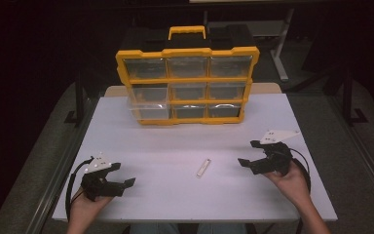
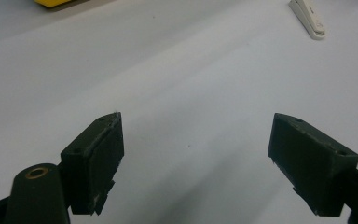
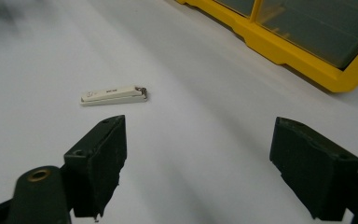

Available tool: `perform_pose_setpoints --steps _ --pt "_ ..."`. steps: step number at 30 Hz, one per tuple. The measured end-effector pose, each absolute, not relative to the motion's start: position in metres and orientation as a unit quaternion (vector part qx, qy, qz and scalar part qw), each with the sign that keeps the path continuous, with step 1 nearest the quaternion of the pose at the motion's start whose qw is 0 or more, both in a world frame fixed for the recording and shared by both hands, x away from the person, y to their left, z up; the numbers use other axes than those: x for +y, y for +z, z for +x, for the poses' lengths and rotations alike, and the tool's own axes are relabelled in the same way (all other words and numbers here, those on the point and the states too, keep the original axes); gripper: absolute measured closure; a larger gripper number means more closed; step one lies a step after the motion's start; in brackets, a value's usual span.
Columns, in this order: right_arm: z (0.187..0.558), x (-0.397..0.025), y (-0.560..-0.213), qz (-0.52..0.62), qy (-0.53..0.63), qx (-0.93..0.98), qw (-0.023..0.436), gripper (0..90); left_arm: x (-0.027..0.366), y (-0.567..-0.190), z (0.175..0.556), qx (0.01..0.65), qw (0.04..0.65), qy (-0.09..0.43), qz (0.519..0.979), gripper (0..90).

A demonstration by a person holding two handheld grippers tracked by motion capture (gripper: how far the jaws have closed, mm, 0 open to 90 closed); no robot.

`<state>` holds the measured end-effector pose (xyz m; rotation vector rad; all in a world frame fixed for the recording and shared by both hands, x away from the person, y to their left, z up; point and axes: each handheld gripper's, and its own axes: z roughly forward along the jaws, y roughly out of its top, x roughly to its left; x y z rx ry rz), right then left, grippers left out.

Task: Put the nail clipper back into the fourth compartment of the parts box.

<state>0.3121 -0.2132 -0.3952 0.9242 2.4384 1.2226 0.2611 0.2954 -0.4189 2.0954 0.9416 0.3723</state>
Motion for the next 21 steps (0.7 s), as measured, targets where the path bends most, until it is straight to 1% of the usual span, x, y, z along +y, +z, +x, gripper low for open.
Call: perform_pose_setpoints --steps 8,9,13,15,18,20,21 --pt "0.324 -0.193 -0.388 0.297 0.406 0.856 0.119 34.0 0.296 -0.419 0.260 0.379 0.406 0.146 0.819 18.4" --pt "0.325 -0.190 -0.387 0.294 0.404 0.858 0.120 35.7 0.297 -0.419 0.261 0.375 0.400 0.147 0.824 18.3" --pt "0.330 -0.178 -0.383 0.281 0.398 0.866 0.107 48.9 0.298 -0.418 0.261 0.374 0.400 0.147 0.824 18.4" --pt "0.332 -0.173 -0.381 0.276 0.398 0.870 0.094 58.0 0.298 -0.418 0.261 0.374 0.400 0.147 0.824 18.4" --pt "0.336 -0.163 -0.380 0.265 0.395 0.876 0.071 68.3 0.297 -0.419 0.260 0.377 0.400 0.146 0.822 18.4" --pt "0.336 -0.163 -0.380 0.265 0.395 0.876 0.071 68.3 0.298 -0.418 0.261 0.375 0.399 0.147 0.824 18.4" --pt "0.339 -0.153 -0.380 0.257 0.390 0.882 0.057 75.6 0.297 -0.418 0.260 0.378 0.404 0.147 0.820 18.4"
